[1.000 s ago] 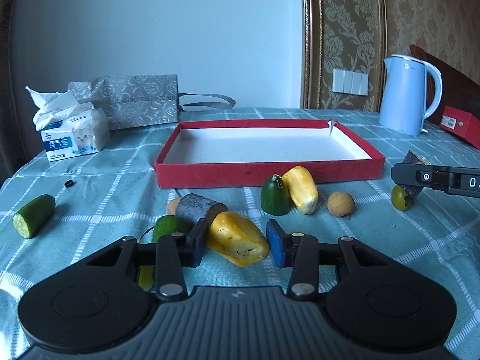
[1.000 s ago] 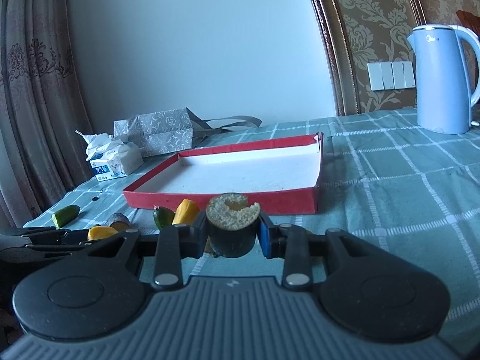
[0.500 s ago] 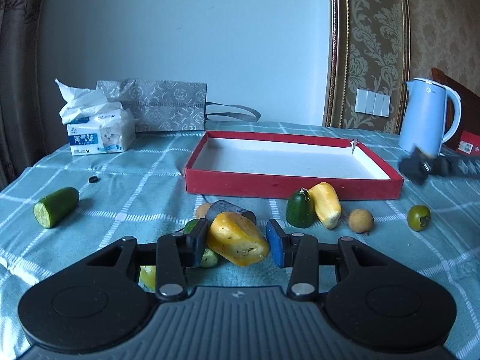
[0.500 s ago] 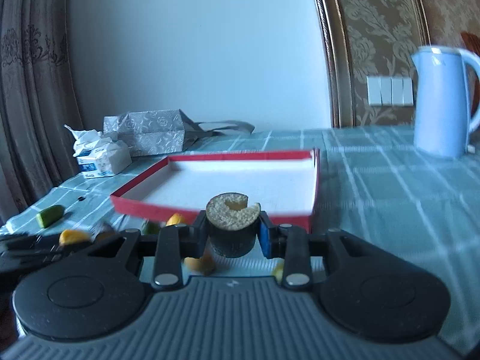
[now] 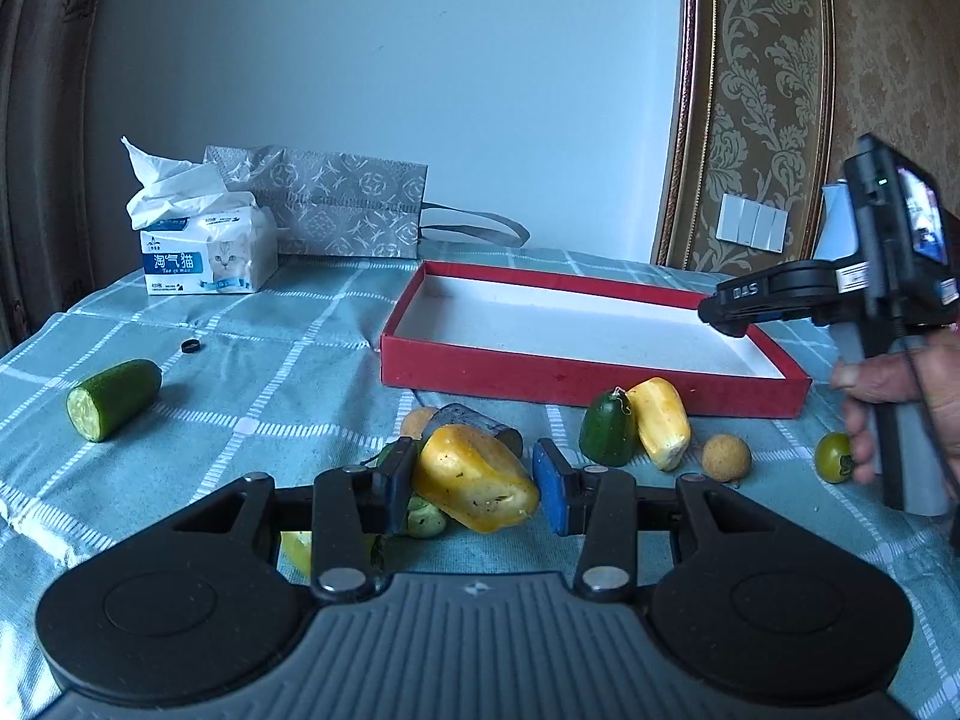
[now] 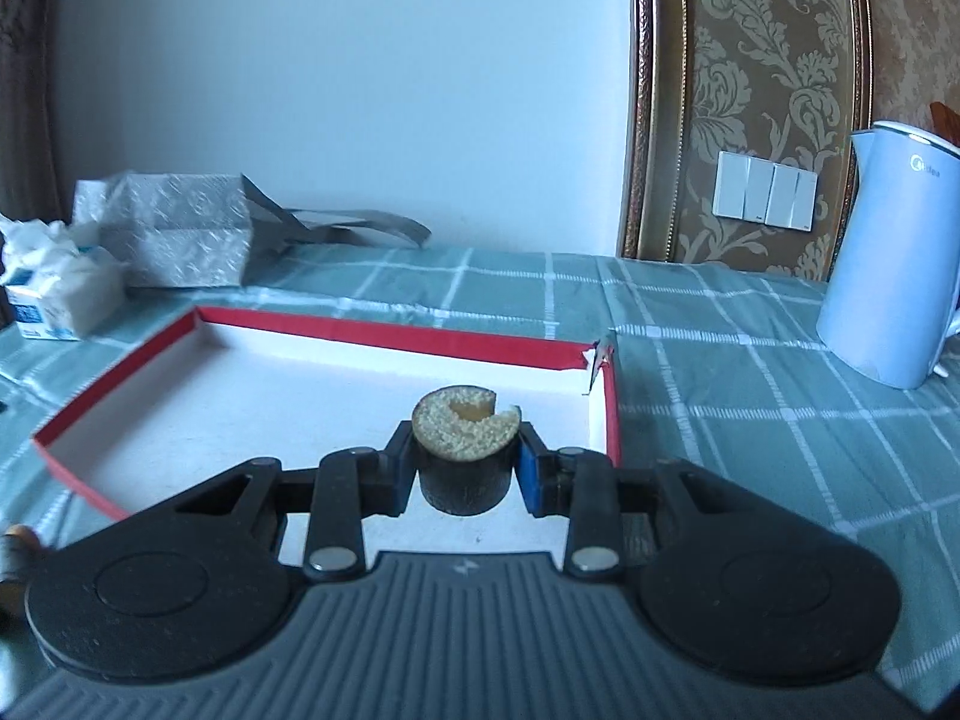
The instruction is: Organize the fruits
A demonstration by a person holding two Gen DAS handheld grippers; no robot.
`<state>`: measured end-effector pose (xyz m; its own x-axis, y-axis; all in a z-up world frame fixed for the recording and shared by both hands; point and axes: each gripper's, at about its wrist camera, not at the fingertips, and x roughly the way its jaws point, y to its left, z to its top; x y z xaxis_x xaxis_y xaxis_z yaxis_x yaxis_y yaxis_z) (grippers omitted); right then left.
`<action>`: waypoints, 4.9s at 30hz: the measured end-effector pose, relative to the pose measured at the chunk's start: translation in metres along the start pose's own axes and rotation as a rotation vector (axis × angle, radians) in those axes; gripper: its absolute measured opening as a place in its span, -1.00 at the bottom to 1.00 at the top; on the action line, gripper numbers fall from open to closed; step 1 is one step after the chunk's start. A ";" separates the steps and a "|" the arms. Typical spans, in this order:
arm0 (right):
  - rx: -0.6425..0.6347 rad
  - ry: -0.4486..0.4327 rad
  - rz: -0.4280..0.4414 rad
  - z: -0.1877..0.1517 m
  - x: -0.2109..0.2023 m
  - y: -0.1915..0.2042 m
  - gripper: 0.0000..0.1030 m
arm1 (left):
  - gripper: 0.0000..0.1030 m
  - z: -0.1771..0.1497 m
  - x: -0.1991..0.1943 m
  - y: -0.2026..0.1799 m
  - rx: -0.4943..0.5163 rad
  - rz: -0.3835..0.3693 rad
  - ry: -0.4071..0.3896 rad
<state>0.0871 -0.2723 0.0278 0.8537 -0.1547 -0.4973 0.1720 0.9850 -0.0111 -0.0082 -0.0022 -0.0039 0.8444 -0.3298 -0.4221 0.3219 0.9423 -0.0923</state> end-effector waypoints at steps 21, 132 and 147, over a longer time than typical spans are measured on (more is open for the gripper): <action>0.043 -0.097 -0.044 -0.015 -0.083 0.009 0.80 | -0.18 -0.001 0.001 0.000 -0.001 0.040 -0.004; 0.183 -0.087 -0.002 -0.026 -0.066 -0.024 0.82 | 0.24 0.094 0.120 -0.036 0.050 0.144 -0.016; -0.163 -0.070 0.260 -0.044 -0.104 -0.010 0.84 | 0.51 0.032 -0.022 0.036 -0.045 0.099 -0.115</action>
<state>-0.0254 -0.2625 0.0416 0.8916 0.1045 -0.4406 -0.1327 0.9906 -0.0335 -0.0013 0.0370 0.0308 0.9154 -0.2376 -0.3250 0.2177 0.9712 -0.0968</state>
